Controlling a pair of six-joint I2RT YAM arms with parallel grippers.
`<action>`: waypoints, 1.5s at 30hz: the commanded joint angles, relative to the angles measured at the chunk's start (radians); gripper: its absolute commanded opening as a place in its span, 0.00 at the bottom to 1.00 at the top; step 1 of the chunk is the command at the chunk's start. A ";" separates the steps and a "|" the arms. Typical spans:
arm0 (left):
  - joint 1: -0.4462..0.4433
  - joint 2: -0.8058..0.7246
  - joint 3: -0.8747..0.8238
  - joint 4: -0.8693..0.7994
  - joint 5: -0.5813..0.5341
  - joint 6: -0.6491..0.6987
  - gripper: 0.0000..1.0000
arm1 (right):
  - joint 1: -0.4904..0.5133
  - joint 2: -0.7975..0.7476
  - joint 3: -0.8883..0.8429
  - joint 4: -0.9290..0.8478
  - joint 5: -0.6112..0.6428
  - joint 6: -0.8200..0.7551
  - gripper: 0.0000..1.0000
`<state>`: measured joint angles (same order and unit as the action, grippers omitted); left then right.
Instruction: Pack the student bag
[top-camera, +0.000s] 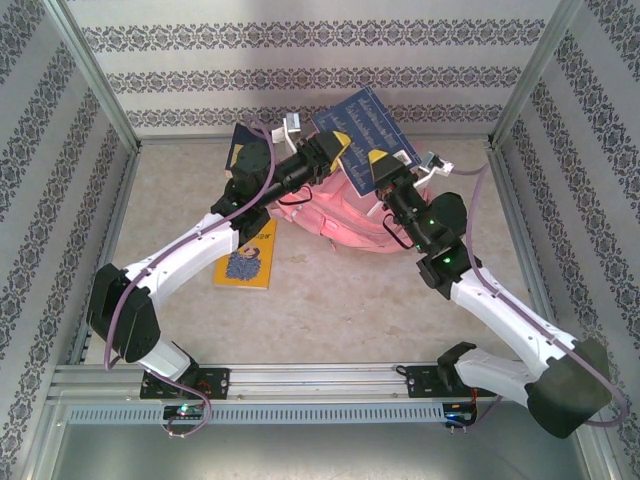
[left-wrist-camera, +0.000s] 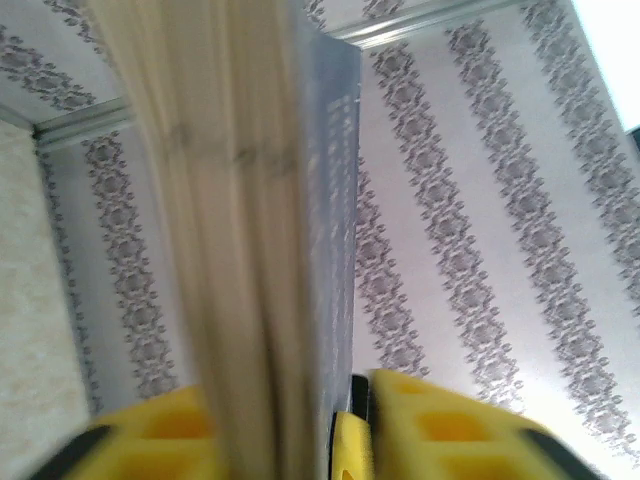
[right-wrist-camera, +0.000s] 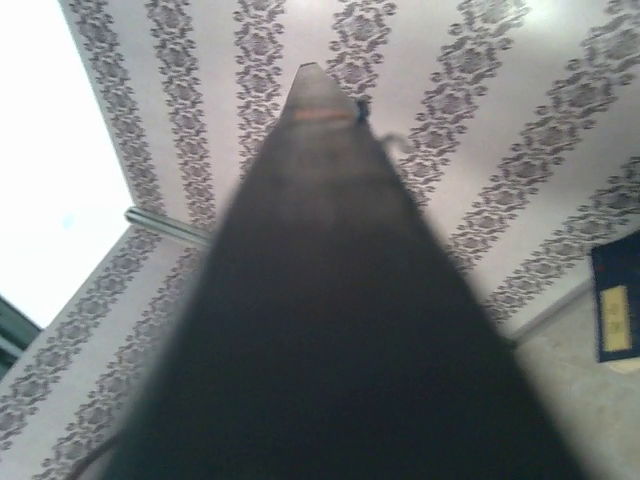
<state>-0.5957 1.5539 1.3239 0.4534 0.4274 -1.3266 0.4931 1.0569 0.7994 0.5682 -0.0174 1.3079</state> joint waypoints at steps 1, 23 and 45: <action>0.000 -0.003 0.103 -0.202 0.066 0.171 0.56 | -0.078 -0.092 0.016 -0.238 -0.015 -0.046 0.00; -0.029 0.771 0.965 -1.047 0.193 0.722 0.63 | -0.453 -0.328 0.414 -1.705 -0.078 -0.583 0.00; -0.053 1.040 1.139 -0.829 0.311 0.590 0.42 | -0.453 -0.413 0.174 -1.635 -0.208 -0.533 0.00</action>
<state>-0.6174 2.5423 2.4092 -0.4320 0.7033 -0.7155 0.0475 0.6670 0.9867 -1.1118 -0.2043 0.7570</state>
